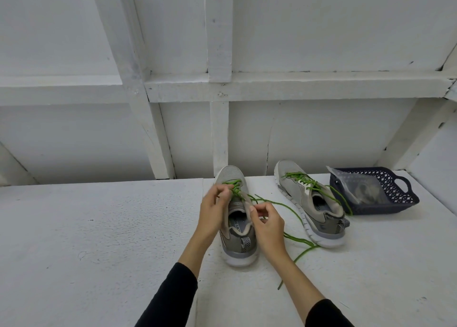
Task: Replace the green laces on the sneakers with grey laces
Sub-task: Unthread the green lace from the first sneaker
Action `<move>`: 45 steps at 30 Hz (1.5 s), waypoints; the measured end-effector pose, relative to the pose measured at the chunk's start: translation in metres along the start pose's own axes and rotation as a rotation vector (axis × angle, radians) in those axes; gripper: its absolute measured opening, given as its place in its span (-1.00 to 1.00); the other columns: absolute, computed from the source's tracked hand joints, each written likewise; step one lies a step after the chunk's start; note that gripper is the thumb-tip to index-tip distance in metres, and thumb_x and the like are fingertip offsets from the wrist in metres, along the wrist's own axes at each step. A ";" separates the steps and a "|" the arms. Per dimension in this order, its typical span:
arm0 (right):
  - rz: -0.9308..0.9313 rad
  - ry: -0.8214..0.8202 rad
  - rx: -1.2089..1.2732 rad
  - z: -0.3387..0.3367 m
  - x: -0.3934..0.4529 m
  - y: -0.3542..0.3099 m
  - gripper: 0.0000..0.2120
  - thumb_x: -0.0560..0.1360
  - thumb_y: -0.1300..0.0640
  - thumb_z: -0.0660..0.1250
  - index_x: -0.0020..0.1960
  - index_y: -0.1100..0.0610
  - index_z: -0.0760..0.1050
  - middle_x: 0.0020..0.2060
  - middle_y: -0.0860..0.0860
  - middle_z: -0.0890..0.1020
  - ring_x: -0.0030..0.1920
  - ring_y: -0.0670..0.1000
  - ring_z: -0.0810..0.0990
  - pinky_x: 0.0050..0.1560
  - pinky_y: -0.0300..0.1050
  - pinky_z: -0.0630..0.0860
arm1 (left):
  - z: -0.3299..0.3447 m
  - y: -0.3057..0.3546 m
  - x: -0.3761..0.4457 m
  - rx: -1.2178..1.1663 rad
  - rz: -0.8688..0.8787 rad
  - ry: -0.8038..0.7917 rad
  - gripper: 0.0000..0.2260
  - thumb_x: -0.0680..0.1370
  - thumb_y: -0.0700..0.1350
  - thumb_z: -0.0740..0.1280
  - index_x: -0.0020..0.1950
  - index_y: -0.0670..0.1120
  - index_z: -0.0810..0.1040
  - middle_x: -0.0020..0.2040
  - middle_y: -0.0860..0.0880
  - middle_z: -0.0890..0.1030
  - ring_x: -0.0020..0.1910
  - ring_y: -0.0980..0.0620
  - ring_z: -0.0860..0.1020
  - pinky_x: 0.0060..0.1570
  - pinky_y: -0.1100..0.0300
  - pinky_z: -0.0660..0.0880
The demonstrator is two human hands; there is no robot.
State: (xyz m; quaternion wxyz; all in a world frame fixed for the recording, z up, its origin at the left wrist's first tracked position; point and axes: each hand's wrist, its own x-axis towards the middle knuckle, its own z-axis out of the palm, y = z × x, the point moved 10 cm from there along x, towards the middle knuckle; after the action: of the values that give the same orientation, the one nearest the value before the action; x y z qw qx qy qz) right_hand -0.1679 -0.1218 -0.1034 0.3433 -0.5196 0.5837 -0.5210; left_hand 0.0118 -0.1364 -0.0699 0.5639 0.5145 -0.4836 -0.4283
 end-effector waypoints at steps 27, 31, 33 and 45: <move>-0.015 -0.009 -0.003 0.002 0.001 0.002 -0.92 0.53 0.14 0.37 -0.11 0.13 0.52 -0.18 -0.02 0.62 -0.19 -0.20 0.55 -0.22 -0.39 0.44 | -0.003 -0.003 -0.005 0.448 0.043 -0.044 -0.87 0.59 -0.01 0.33 -0.09 0.00 0.64 0.00 0.04 0.45 0.03 0.17 0.45 -0.02 0.28 0.46; -0.015 -0.008 -0.006 0.002 0.002 0.004 -0.92 0.53 0.13 0.37 -0.12 0.10 0.51 -0.18 -0.02 0.61 -0.18 -0.18 0.55 -0.20 -0.35 0.46 | -0.018 -0.024 -0.013 -0.040 -0.152 0.087 -0.77 0.65 -0.08 0.22 -0.09 -0.16 0.58 0.07 -0.05 0.61 0.01 0.08 0.56 0.02 0.26 0.48; -0.012 -0.009 -0.007 0.002 0.002 0.004 -0.92 0.53 0.13 0.37 -0.12 0.10 0.51 -0.18 -0.02 0.61 -0.18 -0.18 0.55 -0.20 -0.34 0.46 | -0.027 -0.033 -0.012 -0.352 -0.232 0.162 -0.74 0.68 -0.10 0.14 -0.13 -0.18 0.49 0.10 -0.09 0.65 0.00 0.00 0.59 0.06 0.12 0.49; -0.006 -0.009 0.013 0.001 0.001 0.004 -0.92 0.54 0.15 0.36 -0.10 0.14 0.51 -0.19 0.00 0.61 -0.19 -0.19 0.54 -0.19 -0.38 0.45 | -0.097 -0.026 -0.021 0.194 -0.173 0.406 -0.75 0.68 0.06 0.09 -0.06 -0.03 0.44 -0.22 0.10 0.48 -0.29 0.10 0.43 -0.29 0.17 0.35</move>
State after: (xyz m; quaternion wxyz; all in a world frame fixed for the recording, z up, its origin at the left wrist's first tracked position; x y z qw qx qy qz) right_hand -0.1683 -0.1232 -0.1072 0.3477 -0.5215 0.5773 -0.5234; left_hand 0.1044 -0.1024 -0.0984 0.5587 0.6812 -0.3535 -0.3144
